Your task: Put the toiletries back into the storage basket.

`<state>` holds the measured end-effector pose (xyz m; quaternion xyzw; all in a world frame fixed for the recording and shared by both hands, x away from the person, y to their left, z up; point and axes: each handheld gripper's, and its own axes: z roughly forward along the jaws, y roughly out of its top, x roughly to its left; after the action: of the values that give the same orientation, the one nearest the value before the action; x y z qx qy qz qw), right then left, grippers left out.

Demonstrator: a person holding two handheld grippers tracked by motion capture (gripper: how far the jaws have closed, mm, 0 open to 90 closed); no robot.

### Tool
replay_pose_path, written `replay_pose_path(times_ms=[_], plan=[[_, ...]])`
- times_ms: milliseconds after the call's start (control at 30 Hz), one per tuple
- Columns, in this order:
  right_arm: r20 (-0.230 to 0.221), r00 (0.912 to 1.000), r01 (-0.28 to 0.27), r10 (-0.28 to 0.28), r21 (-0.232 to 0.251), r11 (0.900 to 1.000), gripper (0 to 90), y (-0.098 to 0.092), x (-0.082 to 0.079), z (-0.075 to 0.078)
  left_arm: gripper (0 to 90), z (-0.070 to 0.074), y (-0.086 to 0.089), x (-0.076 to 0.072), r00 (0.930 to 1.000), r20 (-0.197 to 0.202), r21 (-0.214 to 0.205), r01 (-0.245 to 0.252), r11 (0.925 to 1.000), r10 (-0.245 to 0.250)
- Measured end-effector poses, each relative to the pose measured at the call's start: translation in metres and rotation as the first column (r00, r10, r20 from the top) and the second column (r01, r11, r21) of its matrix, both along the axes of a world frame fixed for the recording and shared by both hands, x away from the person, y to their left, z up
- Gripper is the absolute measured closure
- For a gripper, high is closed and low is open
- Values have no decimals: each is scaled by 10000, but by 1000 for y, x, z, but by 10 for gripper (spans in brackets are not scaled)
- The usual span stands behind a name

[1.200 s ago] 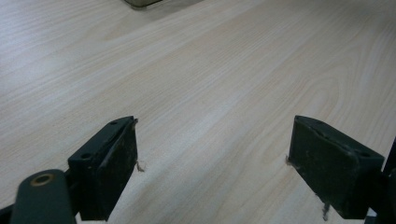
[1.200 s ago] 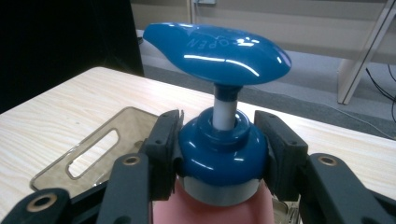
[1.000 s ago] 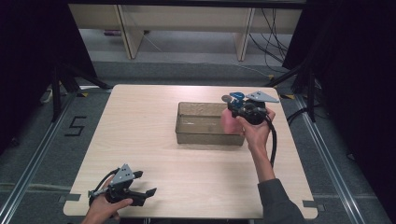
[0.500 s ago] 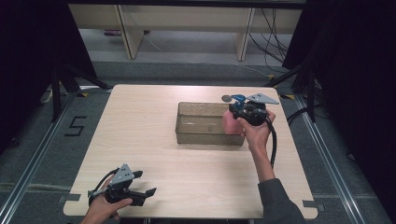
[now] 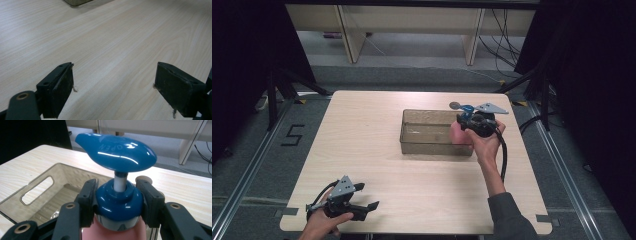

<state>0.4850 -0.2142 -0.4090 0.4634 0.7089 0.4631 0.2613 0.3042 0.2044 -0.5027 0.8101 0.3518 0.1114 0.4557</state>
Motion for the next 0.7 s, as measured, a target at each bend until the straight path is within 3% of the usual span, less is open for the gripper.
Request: replay_pose_path(times_ms=[33, 200, 300, 333, 433, 467, 567, 667, 700], plan=[[-98, 9999, 56, -54, 199, 9998, 532, 1, 0, -2, 150, 0, 0, 0, 10000, -21, 16, 10, 10000, -10], [-171, 9998, -56, 57, 50, 10000, 532, -2, 0, -5, 150, 0, 0, 0, 10000, -51, -32, -79, 10000, 79], [-321, 9994, 112, -103, 254, 9996, 532, -1, -1, -8, 150, -1, 0, -1, 10000, -23, -92, -58, 9999, 57], [-207, 9998, 44, -46, -83, 10000, 532, -3, 0, -8, 150, 0, 0, -1, 9999, -63, -15, -160, 9999, 160], [-322, 9995, 68, -62, 186, 9998, 532, -2, 0, -10, 150, 0, 0, -1, 9999, -51, -75, -87, 9999, 87], [-194, 9998, -101, 102, 43, 9999, 532, -4, 1, -11, 150, -1, 0, -1, 10000, -63, -82, -76, 9999, 75], [-413, 9990, 161, -151, 243, 9996, 532, -2, -1, -13, 150, 0, 0, 0, 9999, -33, -6, -138, 9999, 138], [-312, 9995, 60, -61, -36, 10000, 532, -5, -1, -13, 150, 0, 1, 0, 9998, -59, -20, -163, 9999, 163], [-519, 9985, 181, -167, 274, 9995, 532, -2, -3, -15, 150, -1, 0, 0, 9998, 0, -102, -188, 9998, 188]])
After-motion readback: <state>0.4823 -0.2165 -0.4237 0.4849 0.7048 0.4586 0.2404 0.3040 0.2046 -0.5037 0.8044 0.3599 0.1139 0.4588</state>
